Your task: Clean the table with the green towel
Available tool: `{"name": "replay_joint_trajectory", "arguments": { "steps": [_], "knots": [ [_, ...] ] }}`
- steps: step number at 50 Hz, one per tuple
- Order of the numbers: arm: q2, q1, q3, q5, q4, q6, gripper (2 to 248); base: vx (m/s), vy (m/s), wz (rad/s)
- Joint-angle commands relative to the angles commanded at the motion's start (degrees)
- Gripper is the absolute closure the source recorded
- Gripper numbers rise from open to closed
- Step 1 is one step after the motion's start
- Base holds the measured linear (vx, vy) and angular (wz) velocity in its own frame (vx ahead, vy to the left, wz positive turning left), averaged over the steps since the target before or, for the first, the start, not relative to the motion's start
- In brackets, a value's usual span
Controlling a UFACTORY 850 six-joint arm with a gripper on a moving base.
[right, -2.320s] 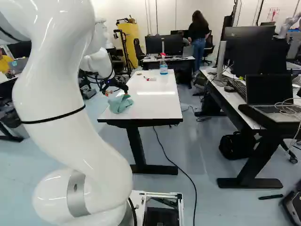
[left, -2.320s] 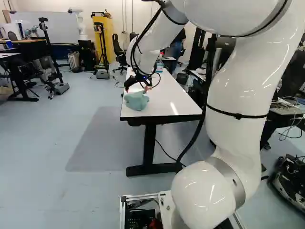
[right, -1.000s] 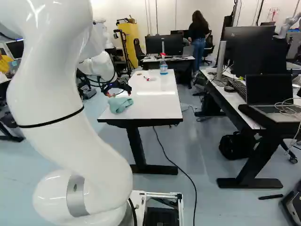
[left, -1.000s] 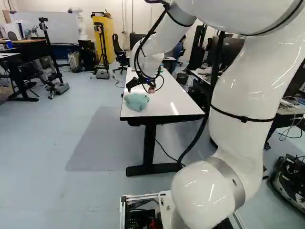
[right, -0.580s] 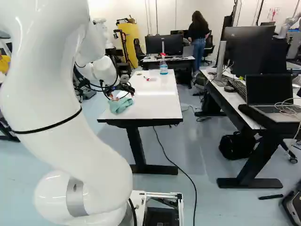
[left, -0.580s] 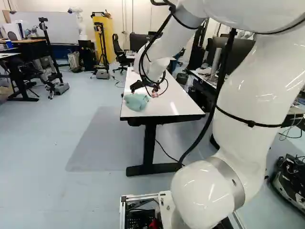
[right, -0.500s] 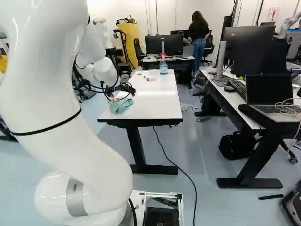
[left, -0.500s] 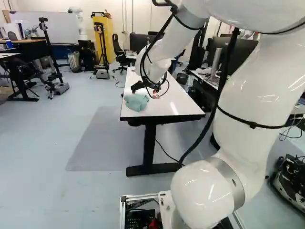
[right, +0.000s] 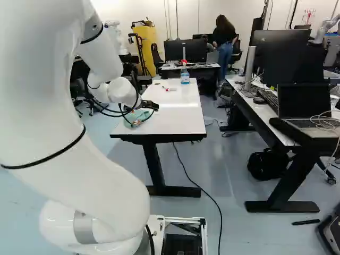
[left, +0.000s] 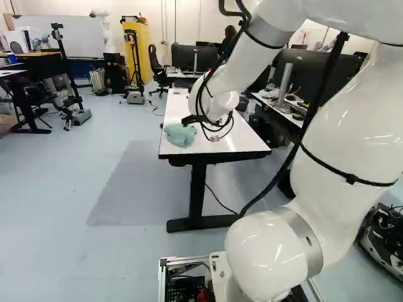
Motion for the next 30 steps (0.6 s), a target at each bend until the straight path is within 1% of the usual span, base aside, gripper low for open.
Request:
{"name": "replay_joint_trajectory", "arguments": {
  "steps": [17,30],
  "knots": [
    [4.7,-2.5,9.0,10.5,-1.0,0.0,3,0.000,0.000,0.000],
    [7.7,-4.2,14.8,17.2,-1.6,0.0,3,0.000,0.000,0.000]
  ]
}}
